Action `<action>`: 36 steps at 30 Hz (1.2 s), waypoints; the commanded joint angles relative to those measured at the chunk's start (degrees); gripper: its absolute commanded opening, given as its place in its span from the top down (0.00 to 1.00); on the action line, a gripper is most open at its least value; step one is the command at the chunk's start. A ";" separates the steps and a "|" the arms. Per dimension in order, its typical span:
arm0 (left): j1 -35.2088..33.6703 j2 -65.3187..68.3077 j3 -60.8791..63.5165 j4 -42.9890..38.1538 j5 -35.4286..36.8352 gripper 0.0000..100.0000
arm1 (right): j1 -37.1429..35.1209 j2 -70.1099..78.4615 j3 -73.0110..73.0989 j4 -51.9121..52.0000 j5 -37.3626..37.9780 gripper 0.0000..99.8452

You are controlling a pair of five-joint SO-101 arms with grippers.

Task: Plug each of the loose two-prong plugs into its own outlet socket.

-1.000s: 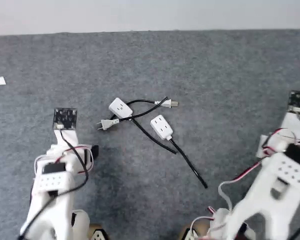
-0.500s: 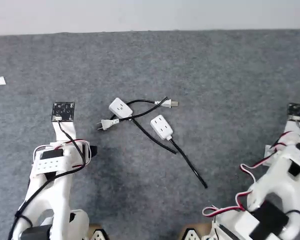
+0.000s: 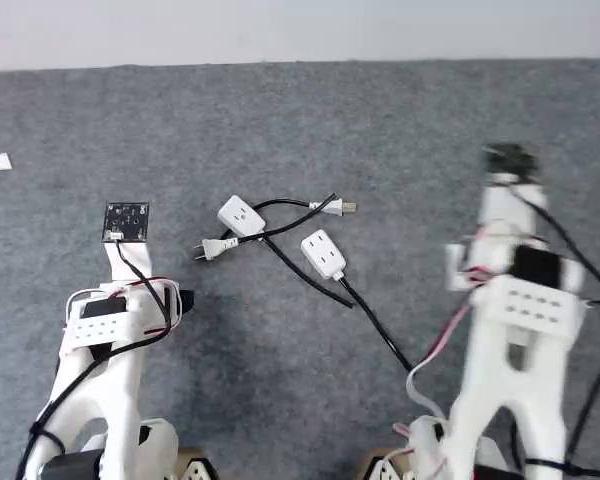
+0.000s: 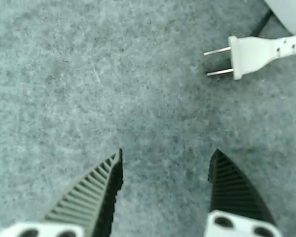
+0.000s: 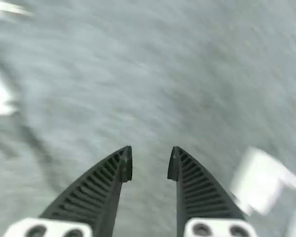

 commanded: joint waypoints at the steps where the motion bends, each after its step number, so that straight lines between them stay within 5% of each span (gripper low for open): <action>1: -0.44 -0.09 -2.95 0.44 0.44 0.73 | -13.32 -1.01 -2.37 -3.12 -3.43 0.89; 7: -0.62 -0.09 -2.86 0.44 0.44 0.73 | -22.29 13.32 -3.78 -12.44 -3.69 0.87; 12: -0.62 -0.09 -2.86 0.44 0.44 0.73 | -26.24 26.95 -10.90 -13.41 -3.69 0.74; 18: -0.62 -0.09 -2.86 0.44 -1.58 0.73 | -30.37 40.57 -21.54 -14.64 -3.69 0.74; 31: -0.62 -0.09 -2.86 0.53 -2.64 0.73 | -25.89 59.65 -42.37 -7.34 2.46 0.74; 36: -0.62 -0.09 -2.86 0.53 -2.64 0.73 | -26.15 59.65 -43.16 -4.26 2.20 0.92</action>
